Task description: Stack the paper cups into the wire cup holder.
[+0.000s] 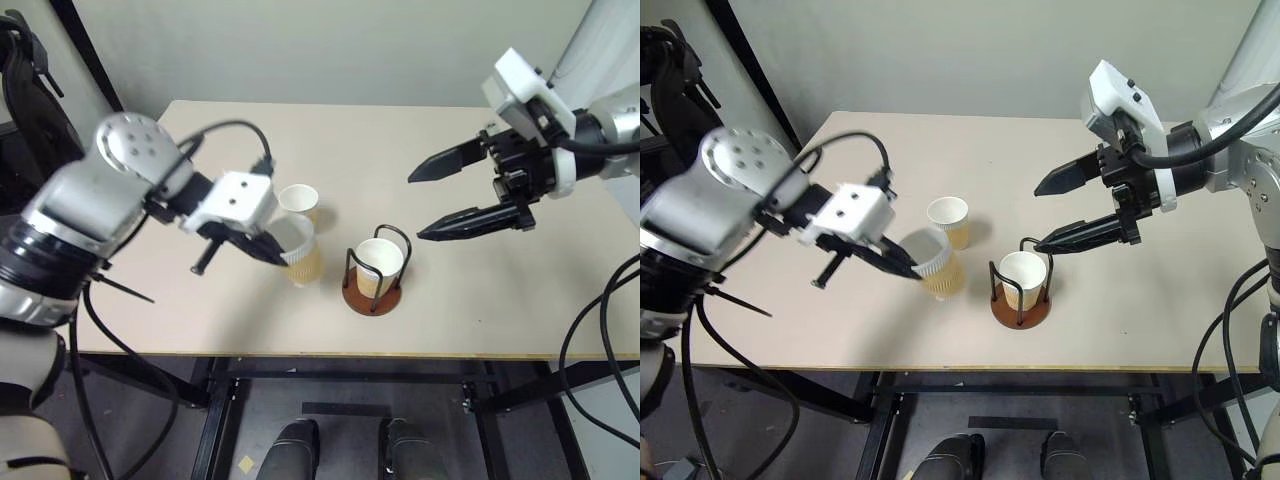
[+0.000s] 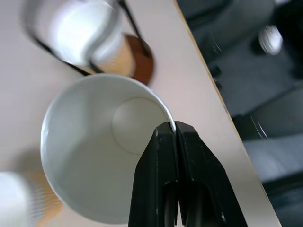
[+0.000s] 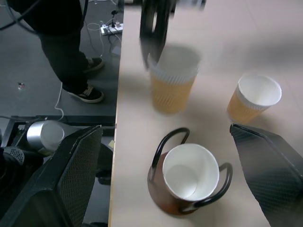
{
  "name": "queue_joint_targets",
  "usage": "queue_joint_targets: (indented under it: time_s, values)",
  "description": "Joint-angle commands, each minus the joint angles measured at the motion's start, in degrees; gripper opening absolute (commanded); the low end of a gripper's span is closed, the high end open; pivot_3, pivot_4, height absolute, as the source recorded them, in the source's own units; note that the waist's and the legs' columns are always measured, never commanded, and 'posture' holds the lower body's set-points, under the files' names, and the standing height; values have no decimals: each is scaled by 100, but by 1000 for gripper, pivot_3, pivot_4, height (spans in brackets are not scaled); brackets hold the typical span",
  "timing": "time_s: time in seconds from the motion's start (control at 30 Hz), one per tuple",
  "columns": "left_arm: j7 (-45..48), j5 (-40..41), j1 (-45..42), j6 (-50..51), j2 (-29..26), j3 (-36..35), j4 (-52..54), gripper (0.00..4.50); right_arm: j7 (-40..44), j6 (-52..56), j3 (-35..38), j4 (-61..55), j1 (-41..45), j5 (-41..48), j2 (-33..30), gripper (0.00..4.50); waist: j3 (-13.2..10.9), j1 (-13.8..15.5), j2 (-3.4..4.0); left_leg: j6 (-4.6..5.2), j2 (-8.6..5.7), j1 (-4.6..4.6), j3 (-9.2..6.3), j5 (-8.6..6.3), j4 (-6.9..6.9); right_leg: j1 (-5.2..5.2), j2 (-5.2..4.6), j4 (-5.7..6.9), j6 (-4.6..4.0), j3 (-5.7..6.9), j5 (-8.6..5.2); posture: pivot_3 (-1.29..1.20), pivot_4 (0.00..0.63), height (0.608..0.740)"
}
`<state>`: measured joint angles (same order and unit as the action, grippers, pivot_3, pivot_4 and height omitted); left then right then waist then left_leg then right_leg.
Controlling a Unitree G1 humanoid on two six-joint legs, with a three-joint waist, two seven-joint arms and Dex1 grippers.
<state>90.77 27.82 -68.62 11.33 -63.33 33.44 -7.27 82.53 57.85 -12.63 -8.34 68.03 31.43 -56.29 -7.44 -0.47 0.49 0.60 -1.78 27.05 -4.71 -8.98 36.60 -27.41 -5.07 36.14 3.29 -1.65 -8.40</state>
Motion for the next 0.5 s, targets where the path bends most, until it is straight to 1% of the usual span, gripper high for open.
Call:
queue_joint_targets:
  time_s: [0.03,0.1,0.27,0.47,0.5]
  values:
    - [173,363,-426,125,-88,-155,-247,29,17,-198,25,15,-28,-116,-74,4500,0,-1,0,0,0,0,0,0,0,1,-1,-1,1,-1,-1,0,150,740]
    - [173,520,-703,167,-64,-87,-440,29,-40,-212,47,-14,-126,-134,-61,4500,0,2,0,1,0,0,0,-2,-2,1,-1,-3,4,0,-3,0,150,740]
    - [173,735,-1465,96,275,341,-1024,29,-281,-196,264,-178,-469,-118,-109,4500,0,19,1,5,-7,9,-3,-4,-1,4,-4,-12,18,1,-6,0,150,740]
    - [173,985,-2211,-319,763,1103,-1641,29,-478,-11,578,-543,-1068,-34,-611,4500,-2,84,0,14,-16,31,-22,-17,20,9,-9,-23,47,8,-12,0,150,740]
    - [173,1021,-2331,-405,869,1226,-1761,29,-526,41,668,-637,-1191,5,-690,4500,-2,95,1,16,-15,39,-30,-24,33,9,-11,-24,63,8,-11,0,150,740]
